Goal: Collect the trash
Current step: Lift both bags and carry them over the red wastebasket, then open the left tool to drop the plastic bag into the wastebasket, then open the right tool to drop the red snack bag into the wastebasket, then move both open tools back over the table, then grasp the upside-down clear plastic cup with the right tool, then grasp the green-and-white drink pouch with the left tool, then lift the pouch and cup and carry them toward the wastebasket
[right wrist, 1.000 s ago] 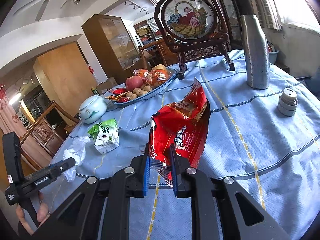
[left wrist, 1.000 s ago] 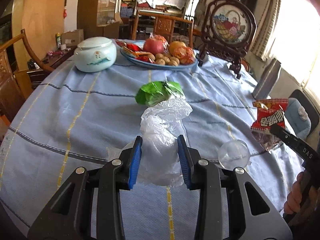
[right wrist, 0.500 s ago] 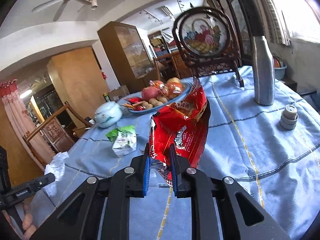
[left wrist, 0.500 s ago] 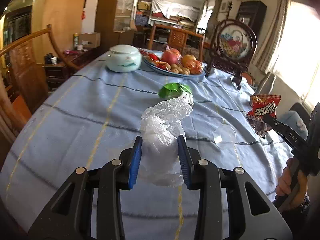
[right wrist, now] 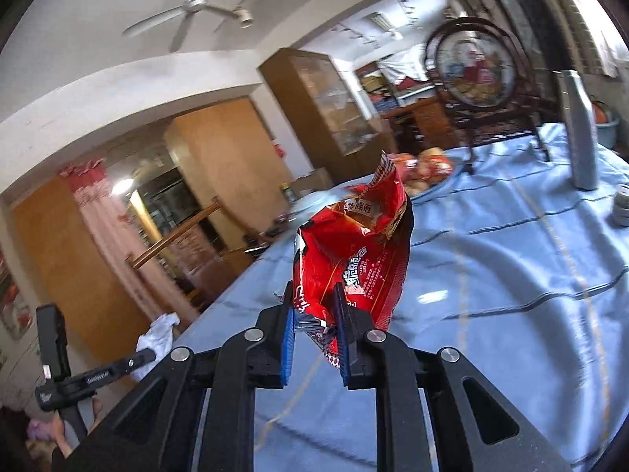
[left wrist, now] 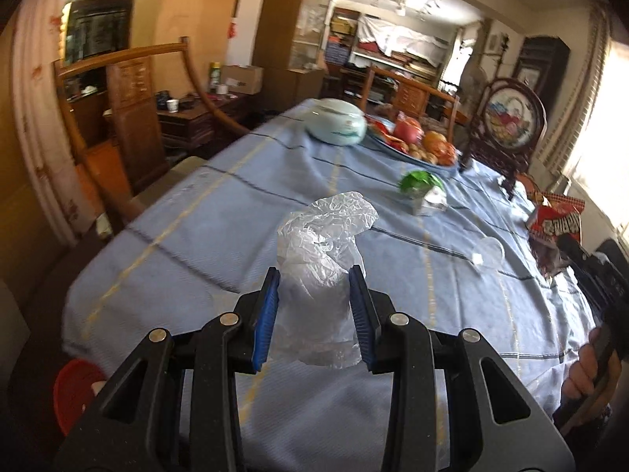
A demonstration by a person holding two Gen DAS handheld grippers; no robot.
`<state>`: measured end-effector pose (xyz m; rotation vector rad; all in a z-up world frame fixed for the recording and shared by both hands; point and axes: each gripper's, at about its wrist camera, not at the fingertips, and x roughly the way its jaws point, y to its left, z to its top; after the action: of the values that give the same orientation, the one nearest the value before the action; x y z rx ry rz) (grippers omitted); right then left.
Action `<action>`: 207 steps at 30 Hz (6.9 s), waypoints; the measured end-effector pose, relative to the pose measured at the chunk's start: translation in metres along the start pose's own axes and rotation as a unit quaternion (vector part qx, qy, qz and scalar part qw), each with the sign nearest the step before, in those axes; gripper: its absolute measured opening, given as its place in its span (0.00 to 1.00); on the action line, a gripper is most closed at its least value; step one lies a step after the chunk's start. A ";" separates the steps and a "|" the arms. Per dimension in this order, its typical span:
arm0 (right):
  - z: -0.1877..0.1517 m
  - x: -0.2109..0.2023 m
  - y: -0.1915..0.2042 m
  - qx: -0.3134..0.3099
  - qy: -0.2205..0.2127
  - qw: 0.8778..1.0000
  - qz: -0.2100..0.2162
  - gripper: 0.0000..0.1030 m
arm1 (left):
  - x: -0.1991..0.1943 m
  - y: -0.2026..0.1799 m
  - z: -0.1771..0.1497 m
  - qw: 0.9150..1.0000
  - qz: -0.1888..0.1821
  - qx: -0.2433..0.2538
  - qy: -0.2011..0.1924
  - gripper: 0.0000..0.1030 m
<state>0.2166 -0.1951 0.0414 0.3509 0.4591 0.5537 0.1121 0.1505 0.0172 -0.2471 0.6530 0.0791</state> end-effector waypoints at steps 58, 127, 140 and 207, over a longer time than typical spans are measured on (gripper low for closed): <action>-0.234 0.152 0.387 -0.243 0.339 0.881 0.224 0.46 | -0.123 0.325 -0.176 0.900 0.295 -0.320 0.011 0.90; 0.009 0.133 -0.088 0.018 0.202 0.966 -0.160 0.34 | 0.109 -0.045 0.042 0.993 -0.016 0.039 0.107 0.93; 0.034 0.094 -0.116 0.088 0.127 0.972 -0.179 0.33 | 0.229 -0.182 0.103 0.981 -0.098 0.079 0.146 0.94; 0.033 0.106 -0.105 0.058 0.143 0.971 -0.184 0.33 | 0.161 -0.173 0.072 0.989 -0.040 0.139 0.037 0.70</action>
<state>0.3573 -0.2240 -0.0106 0.2889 0.8179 0.2135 0.3081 0.0000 0.0093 -0.0070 0.7196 -0.0984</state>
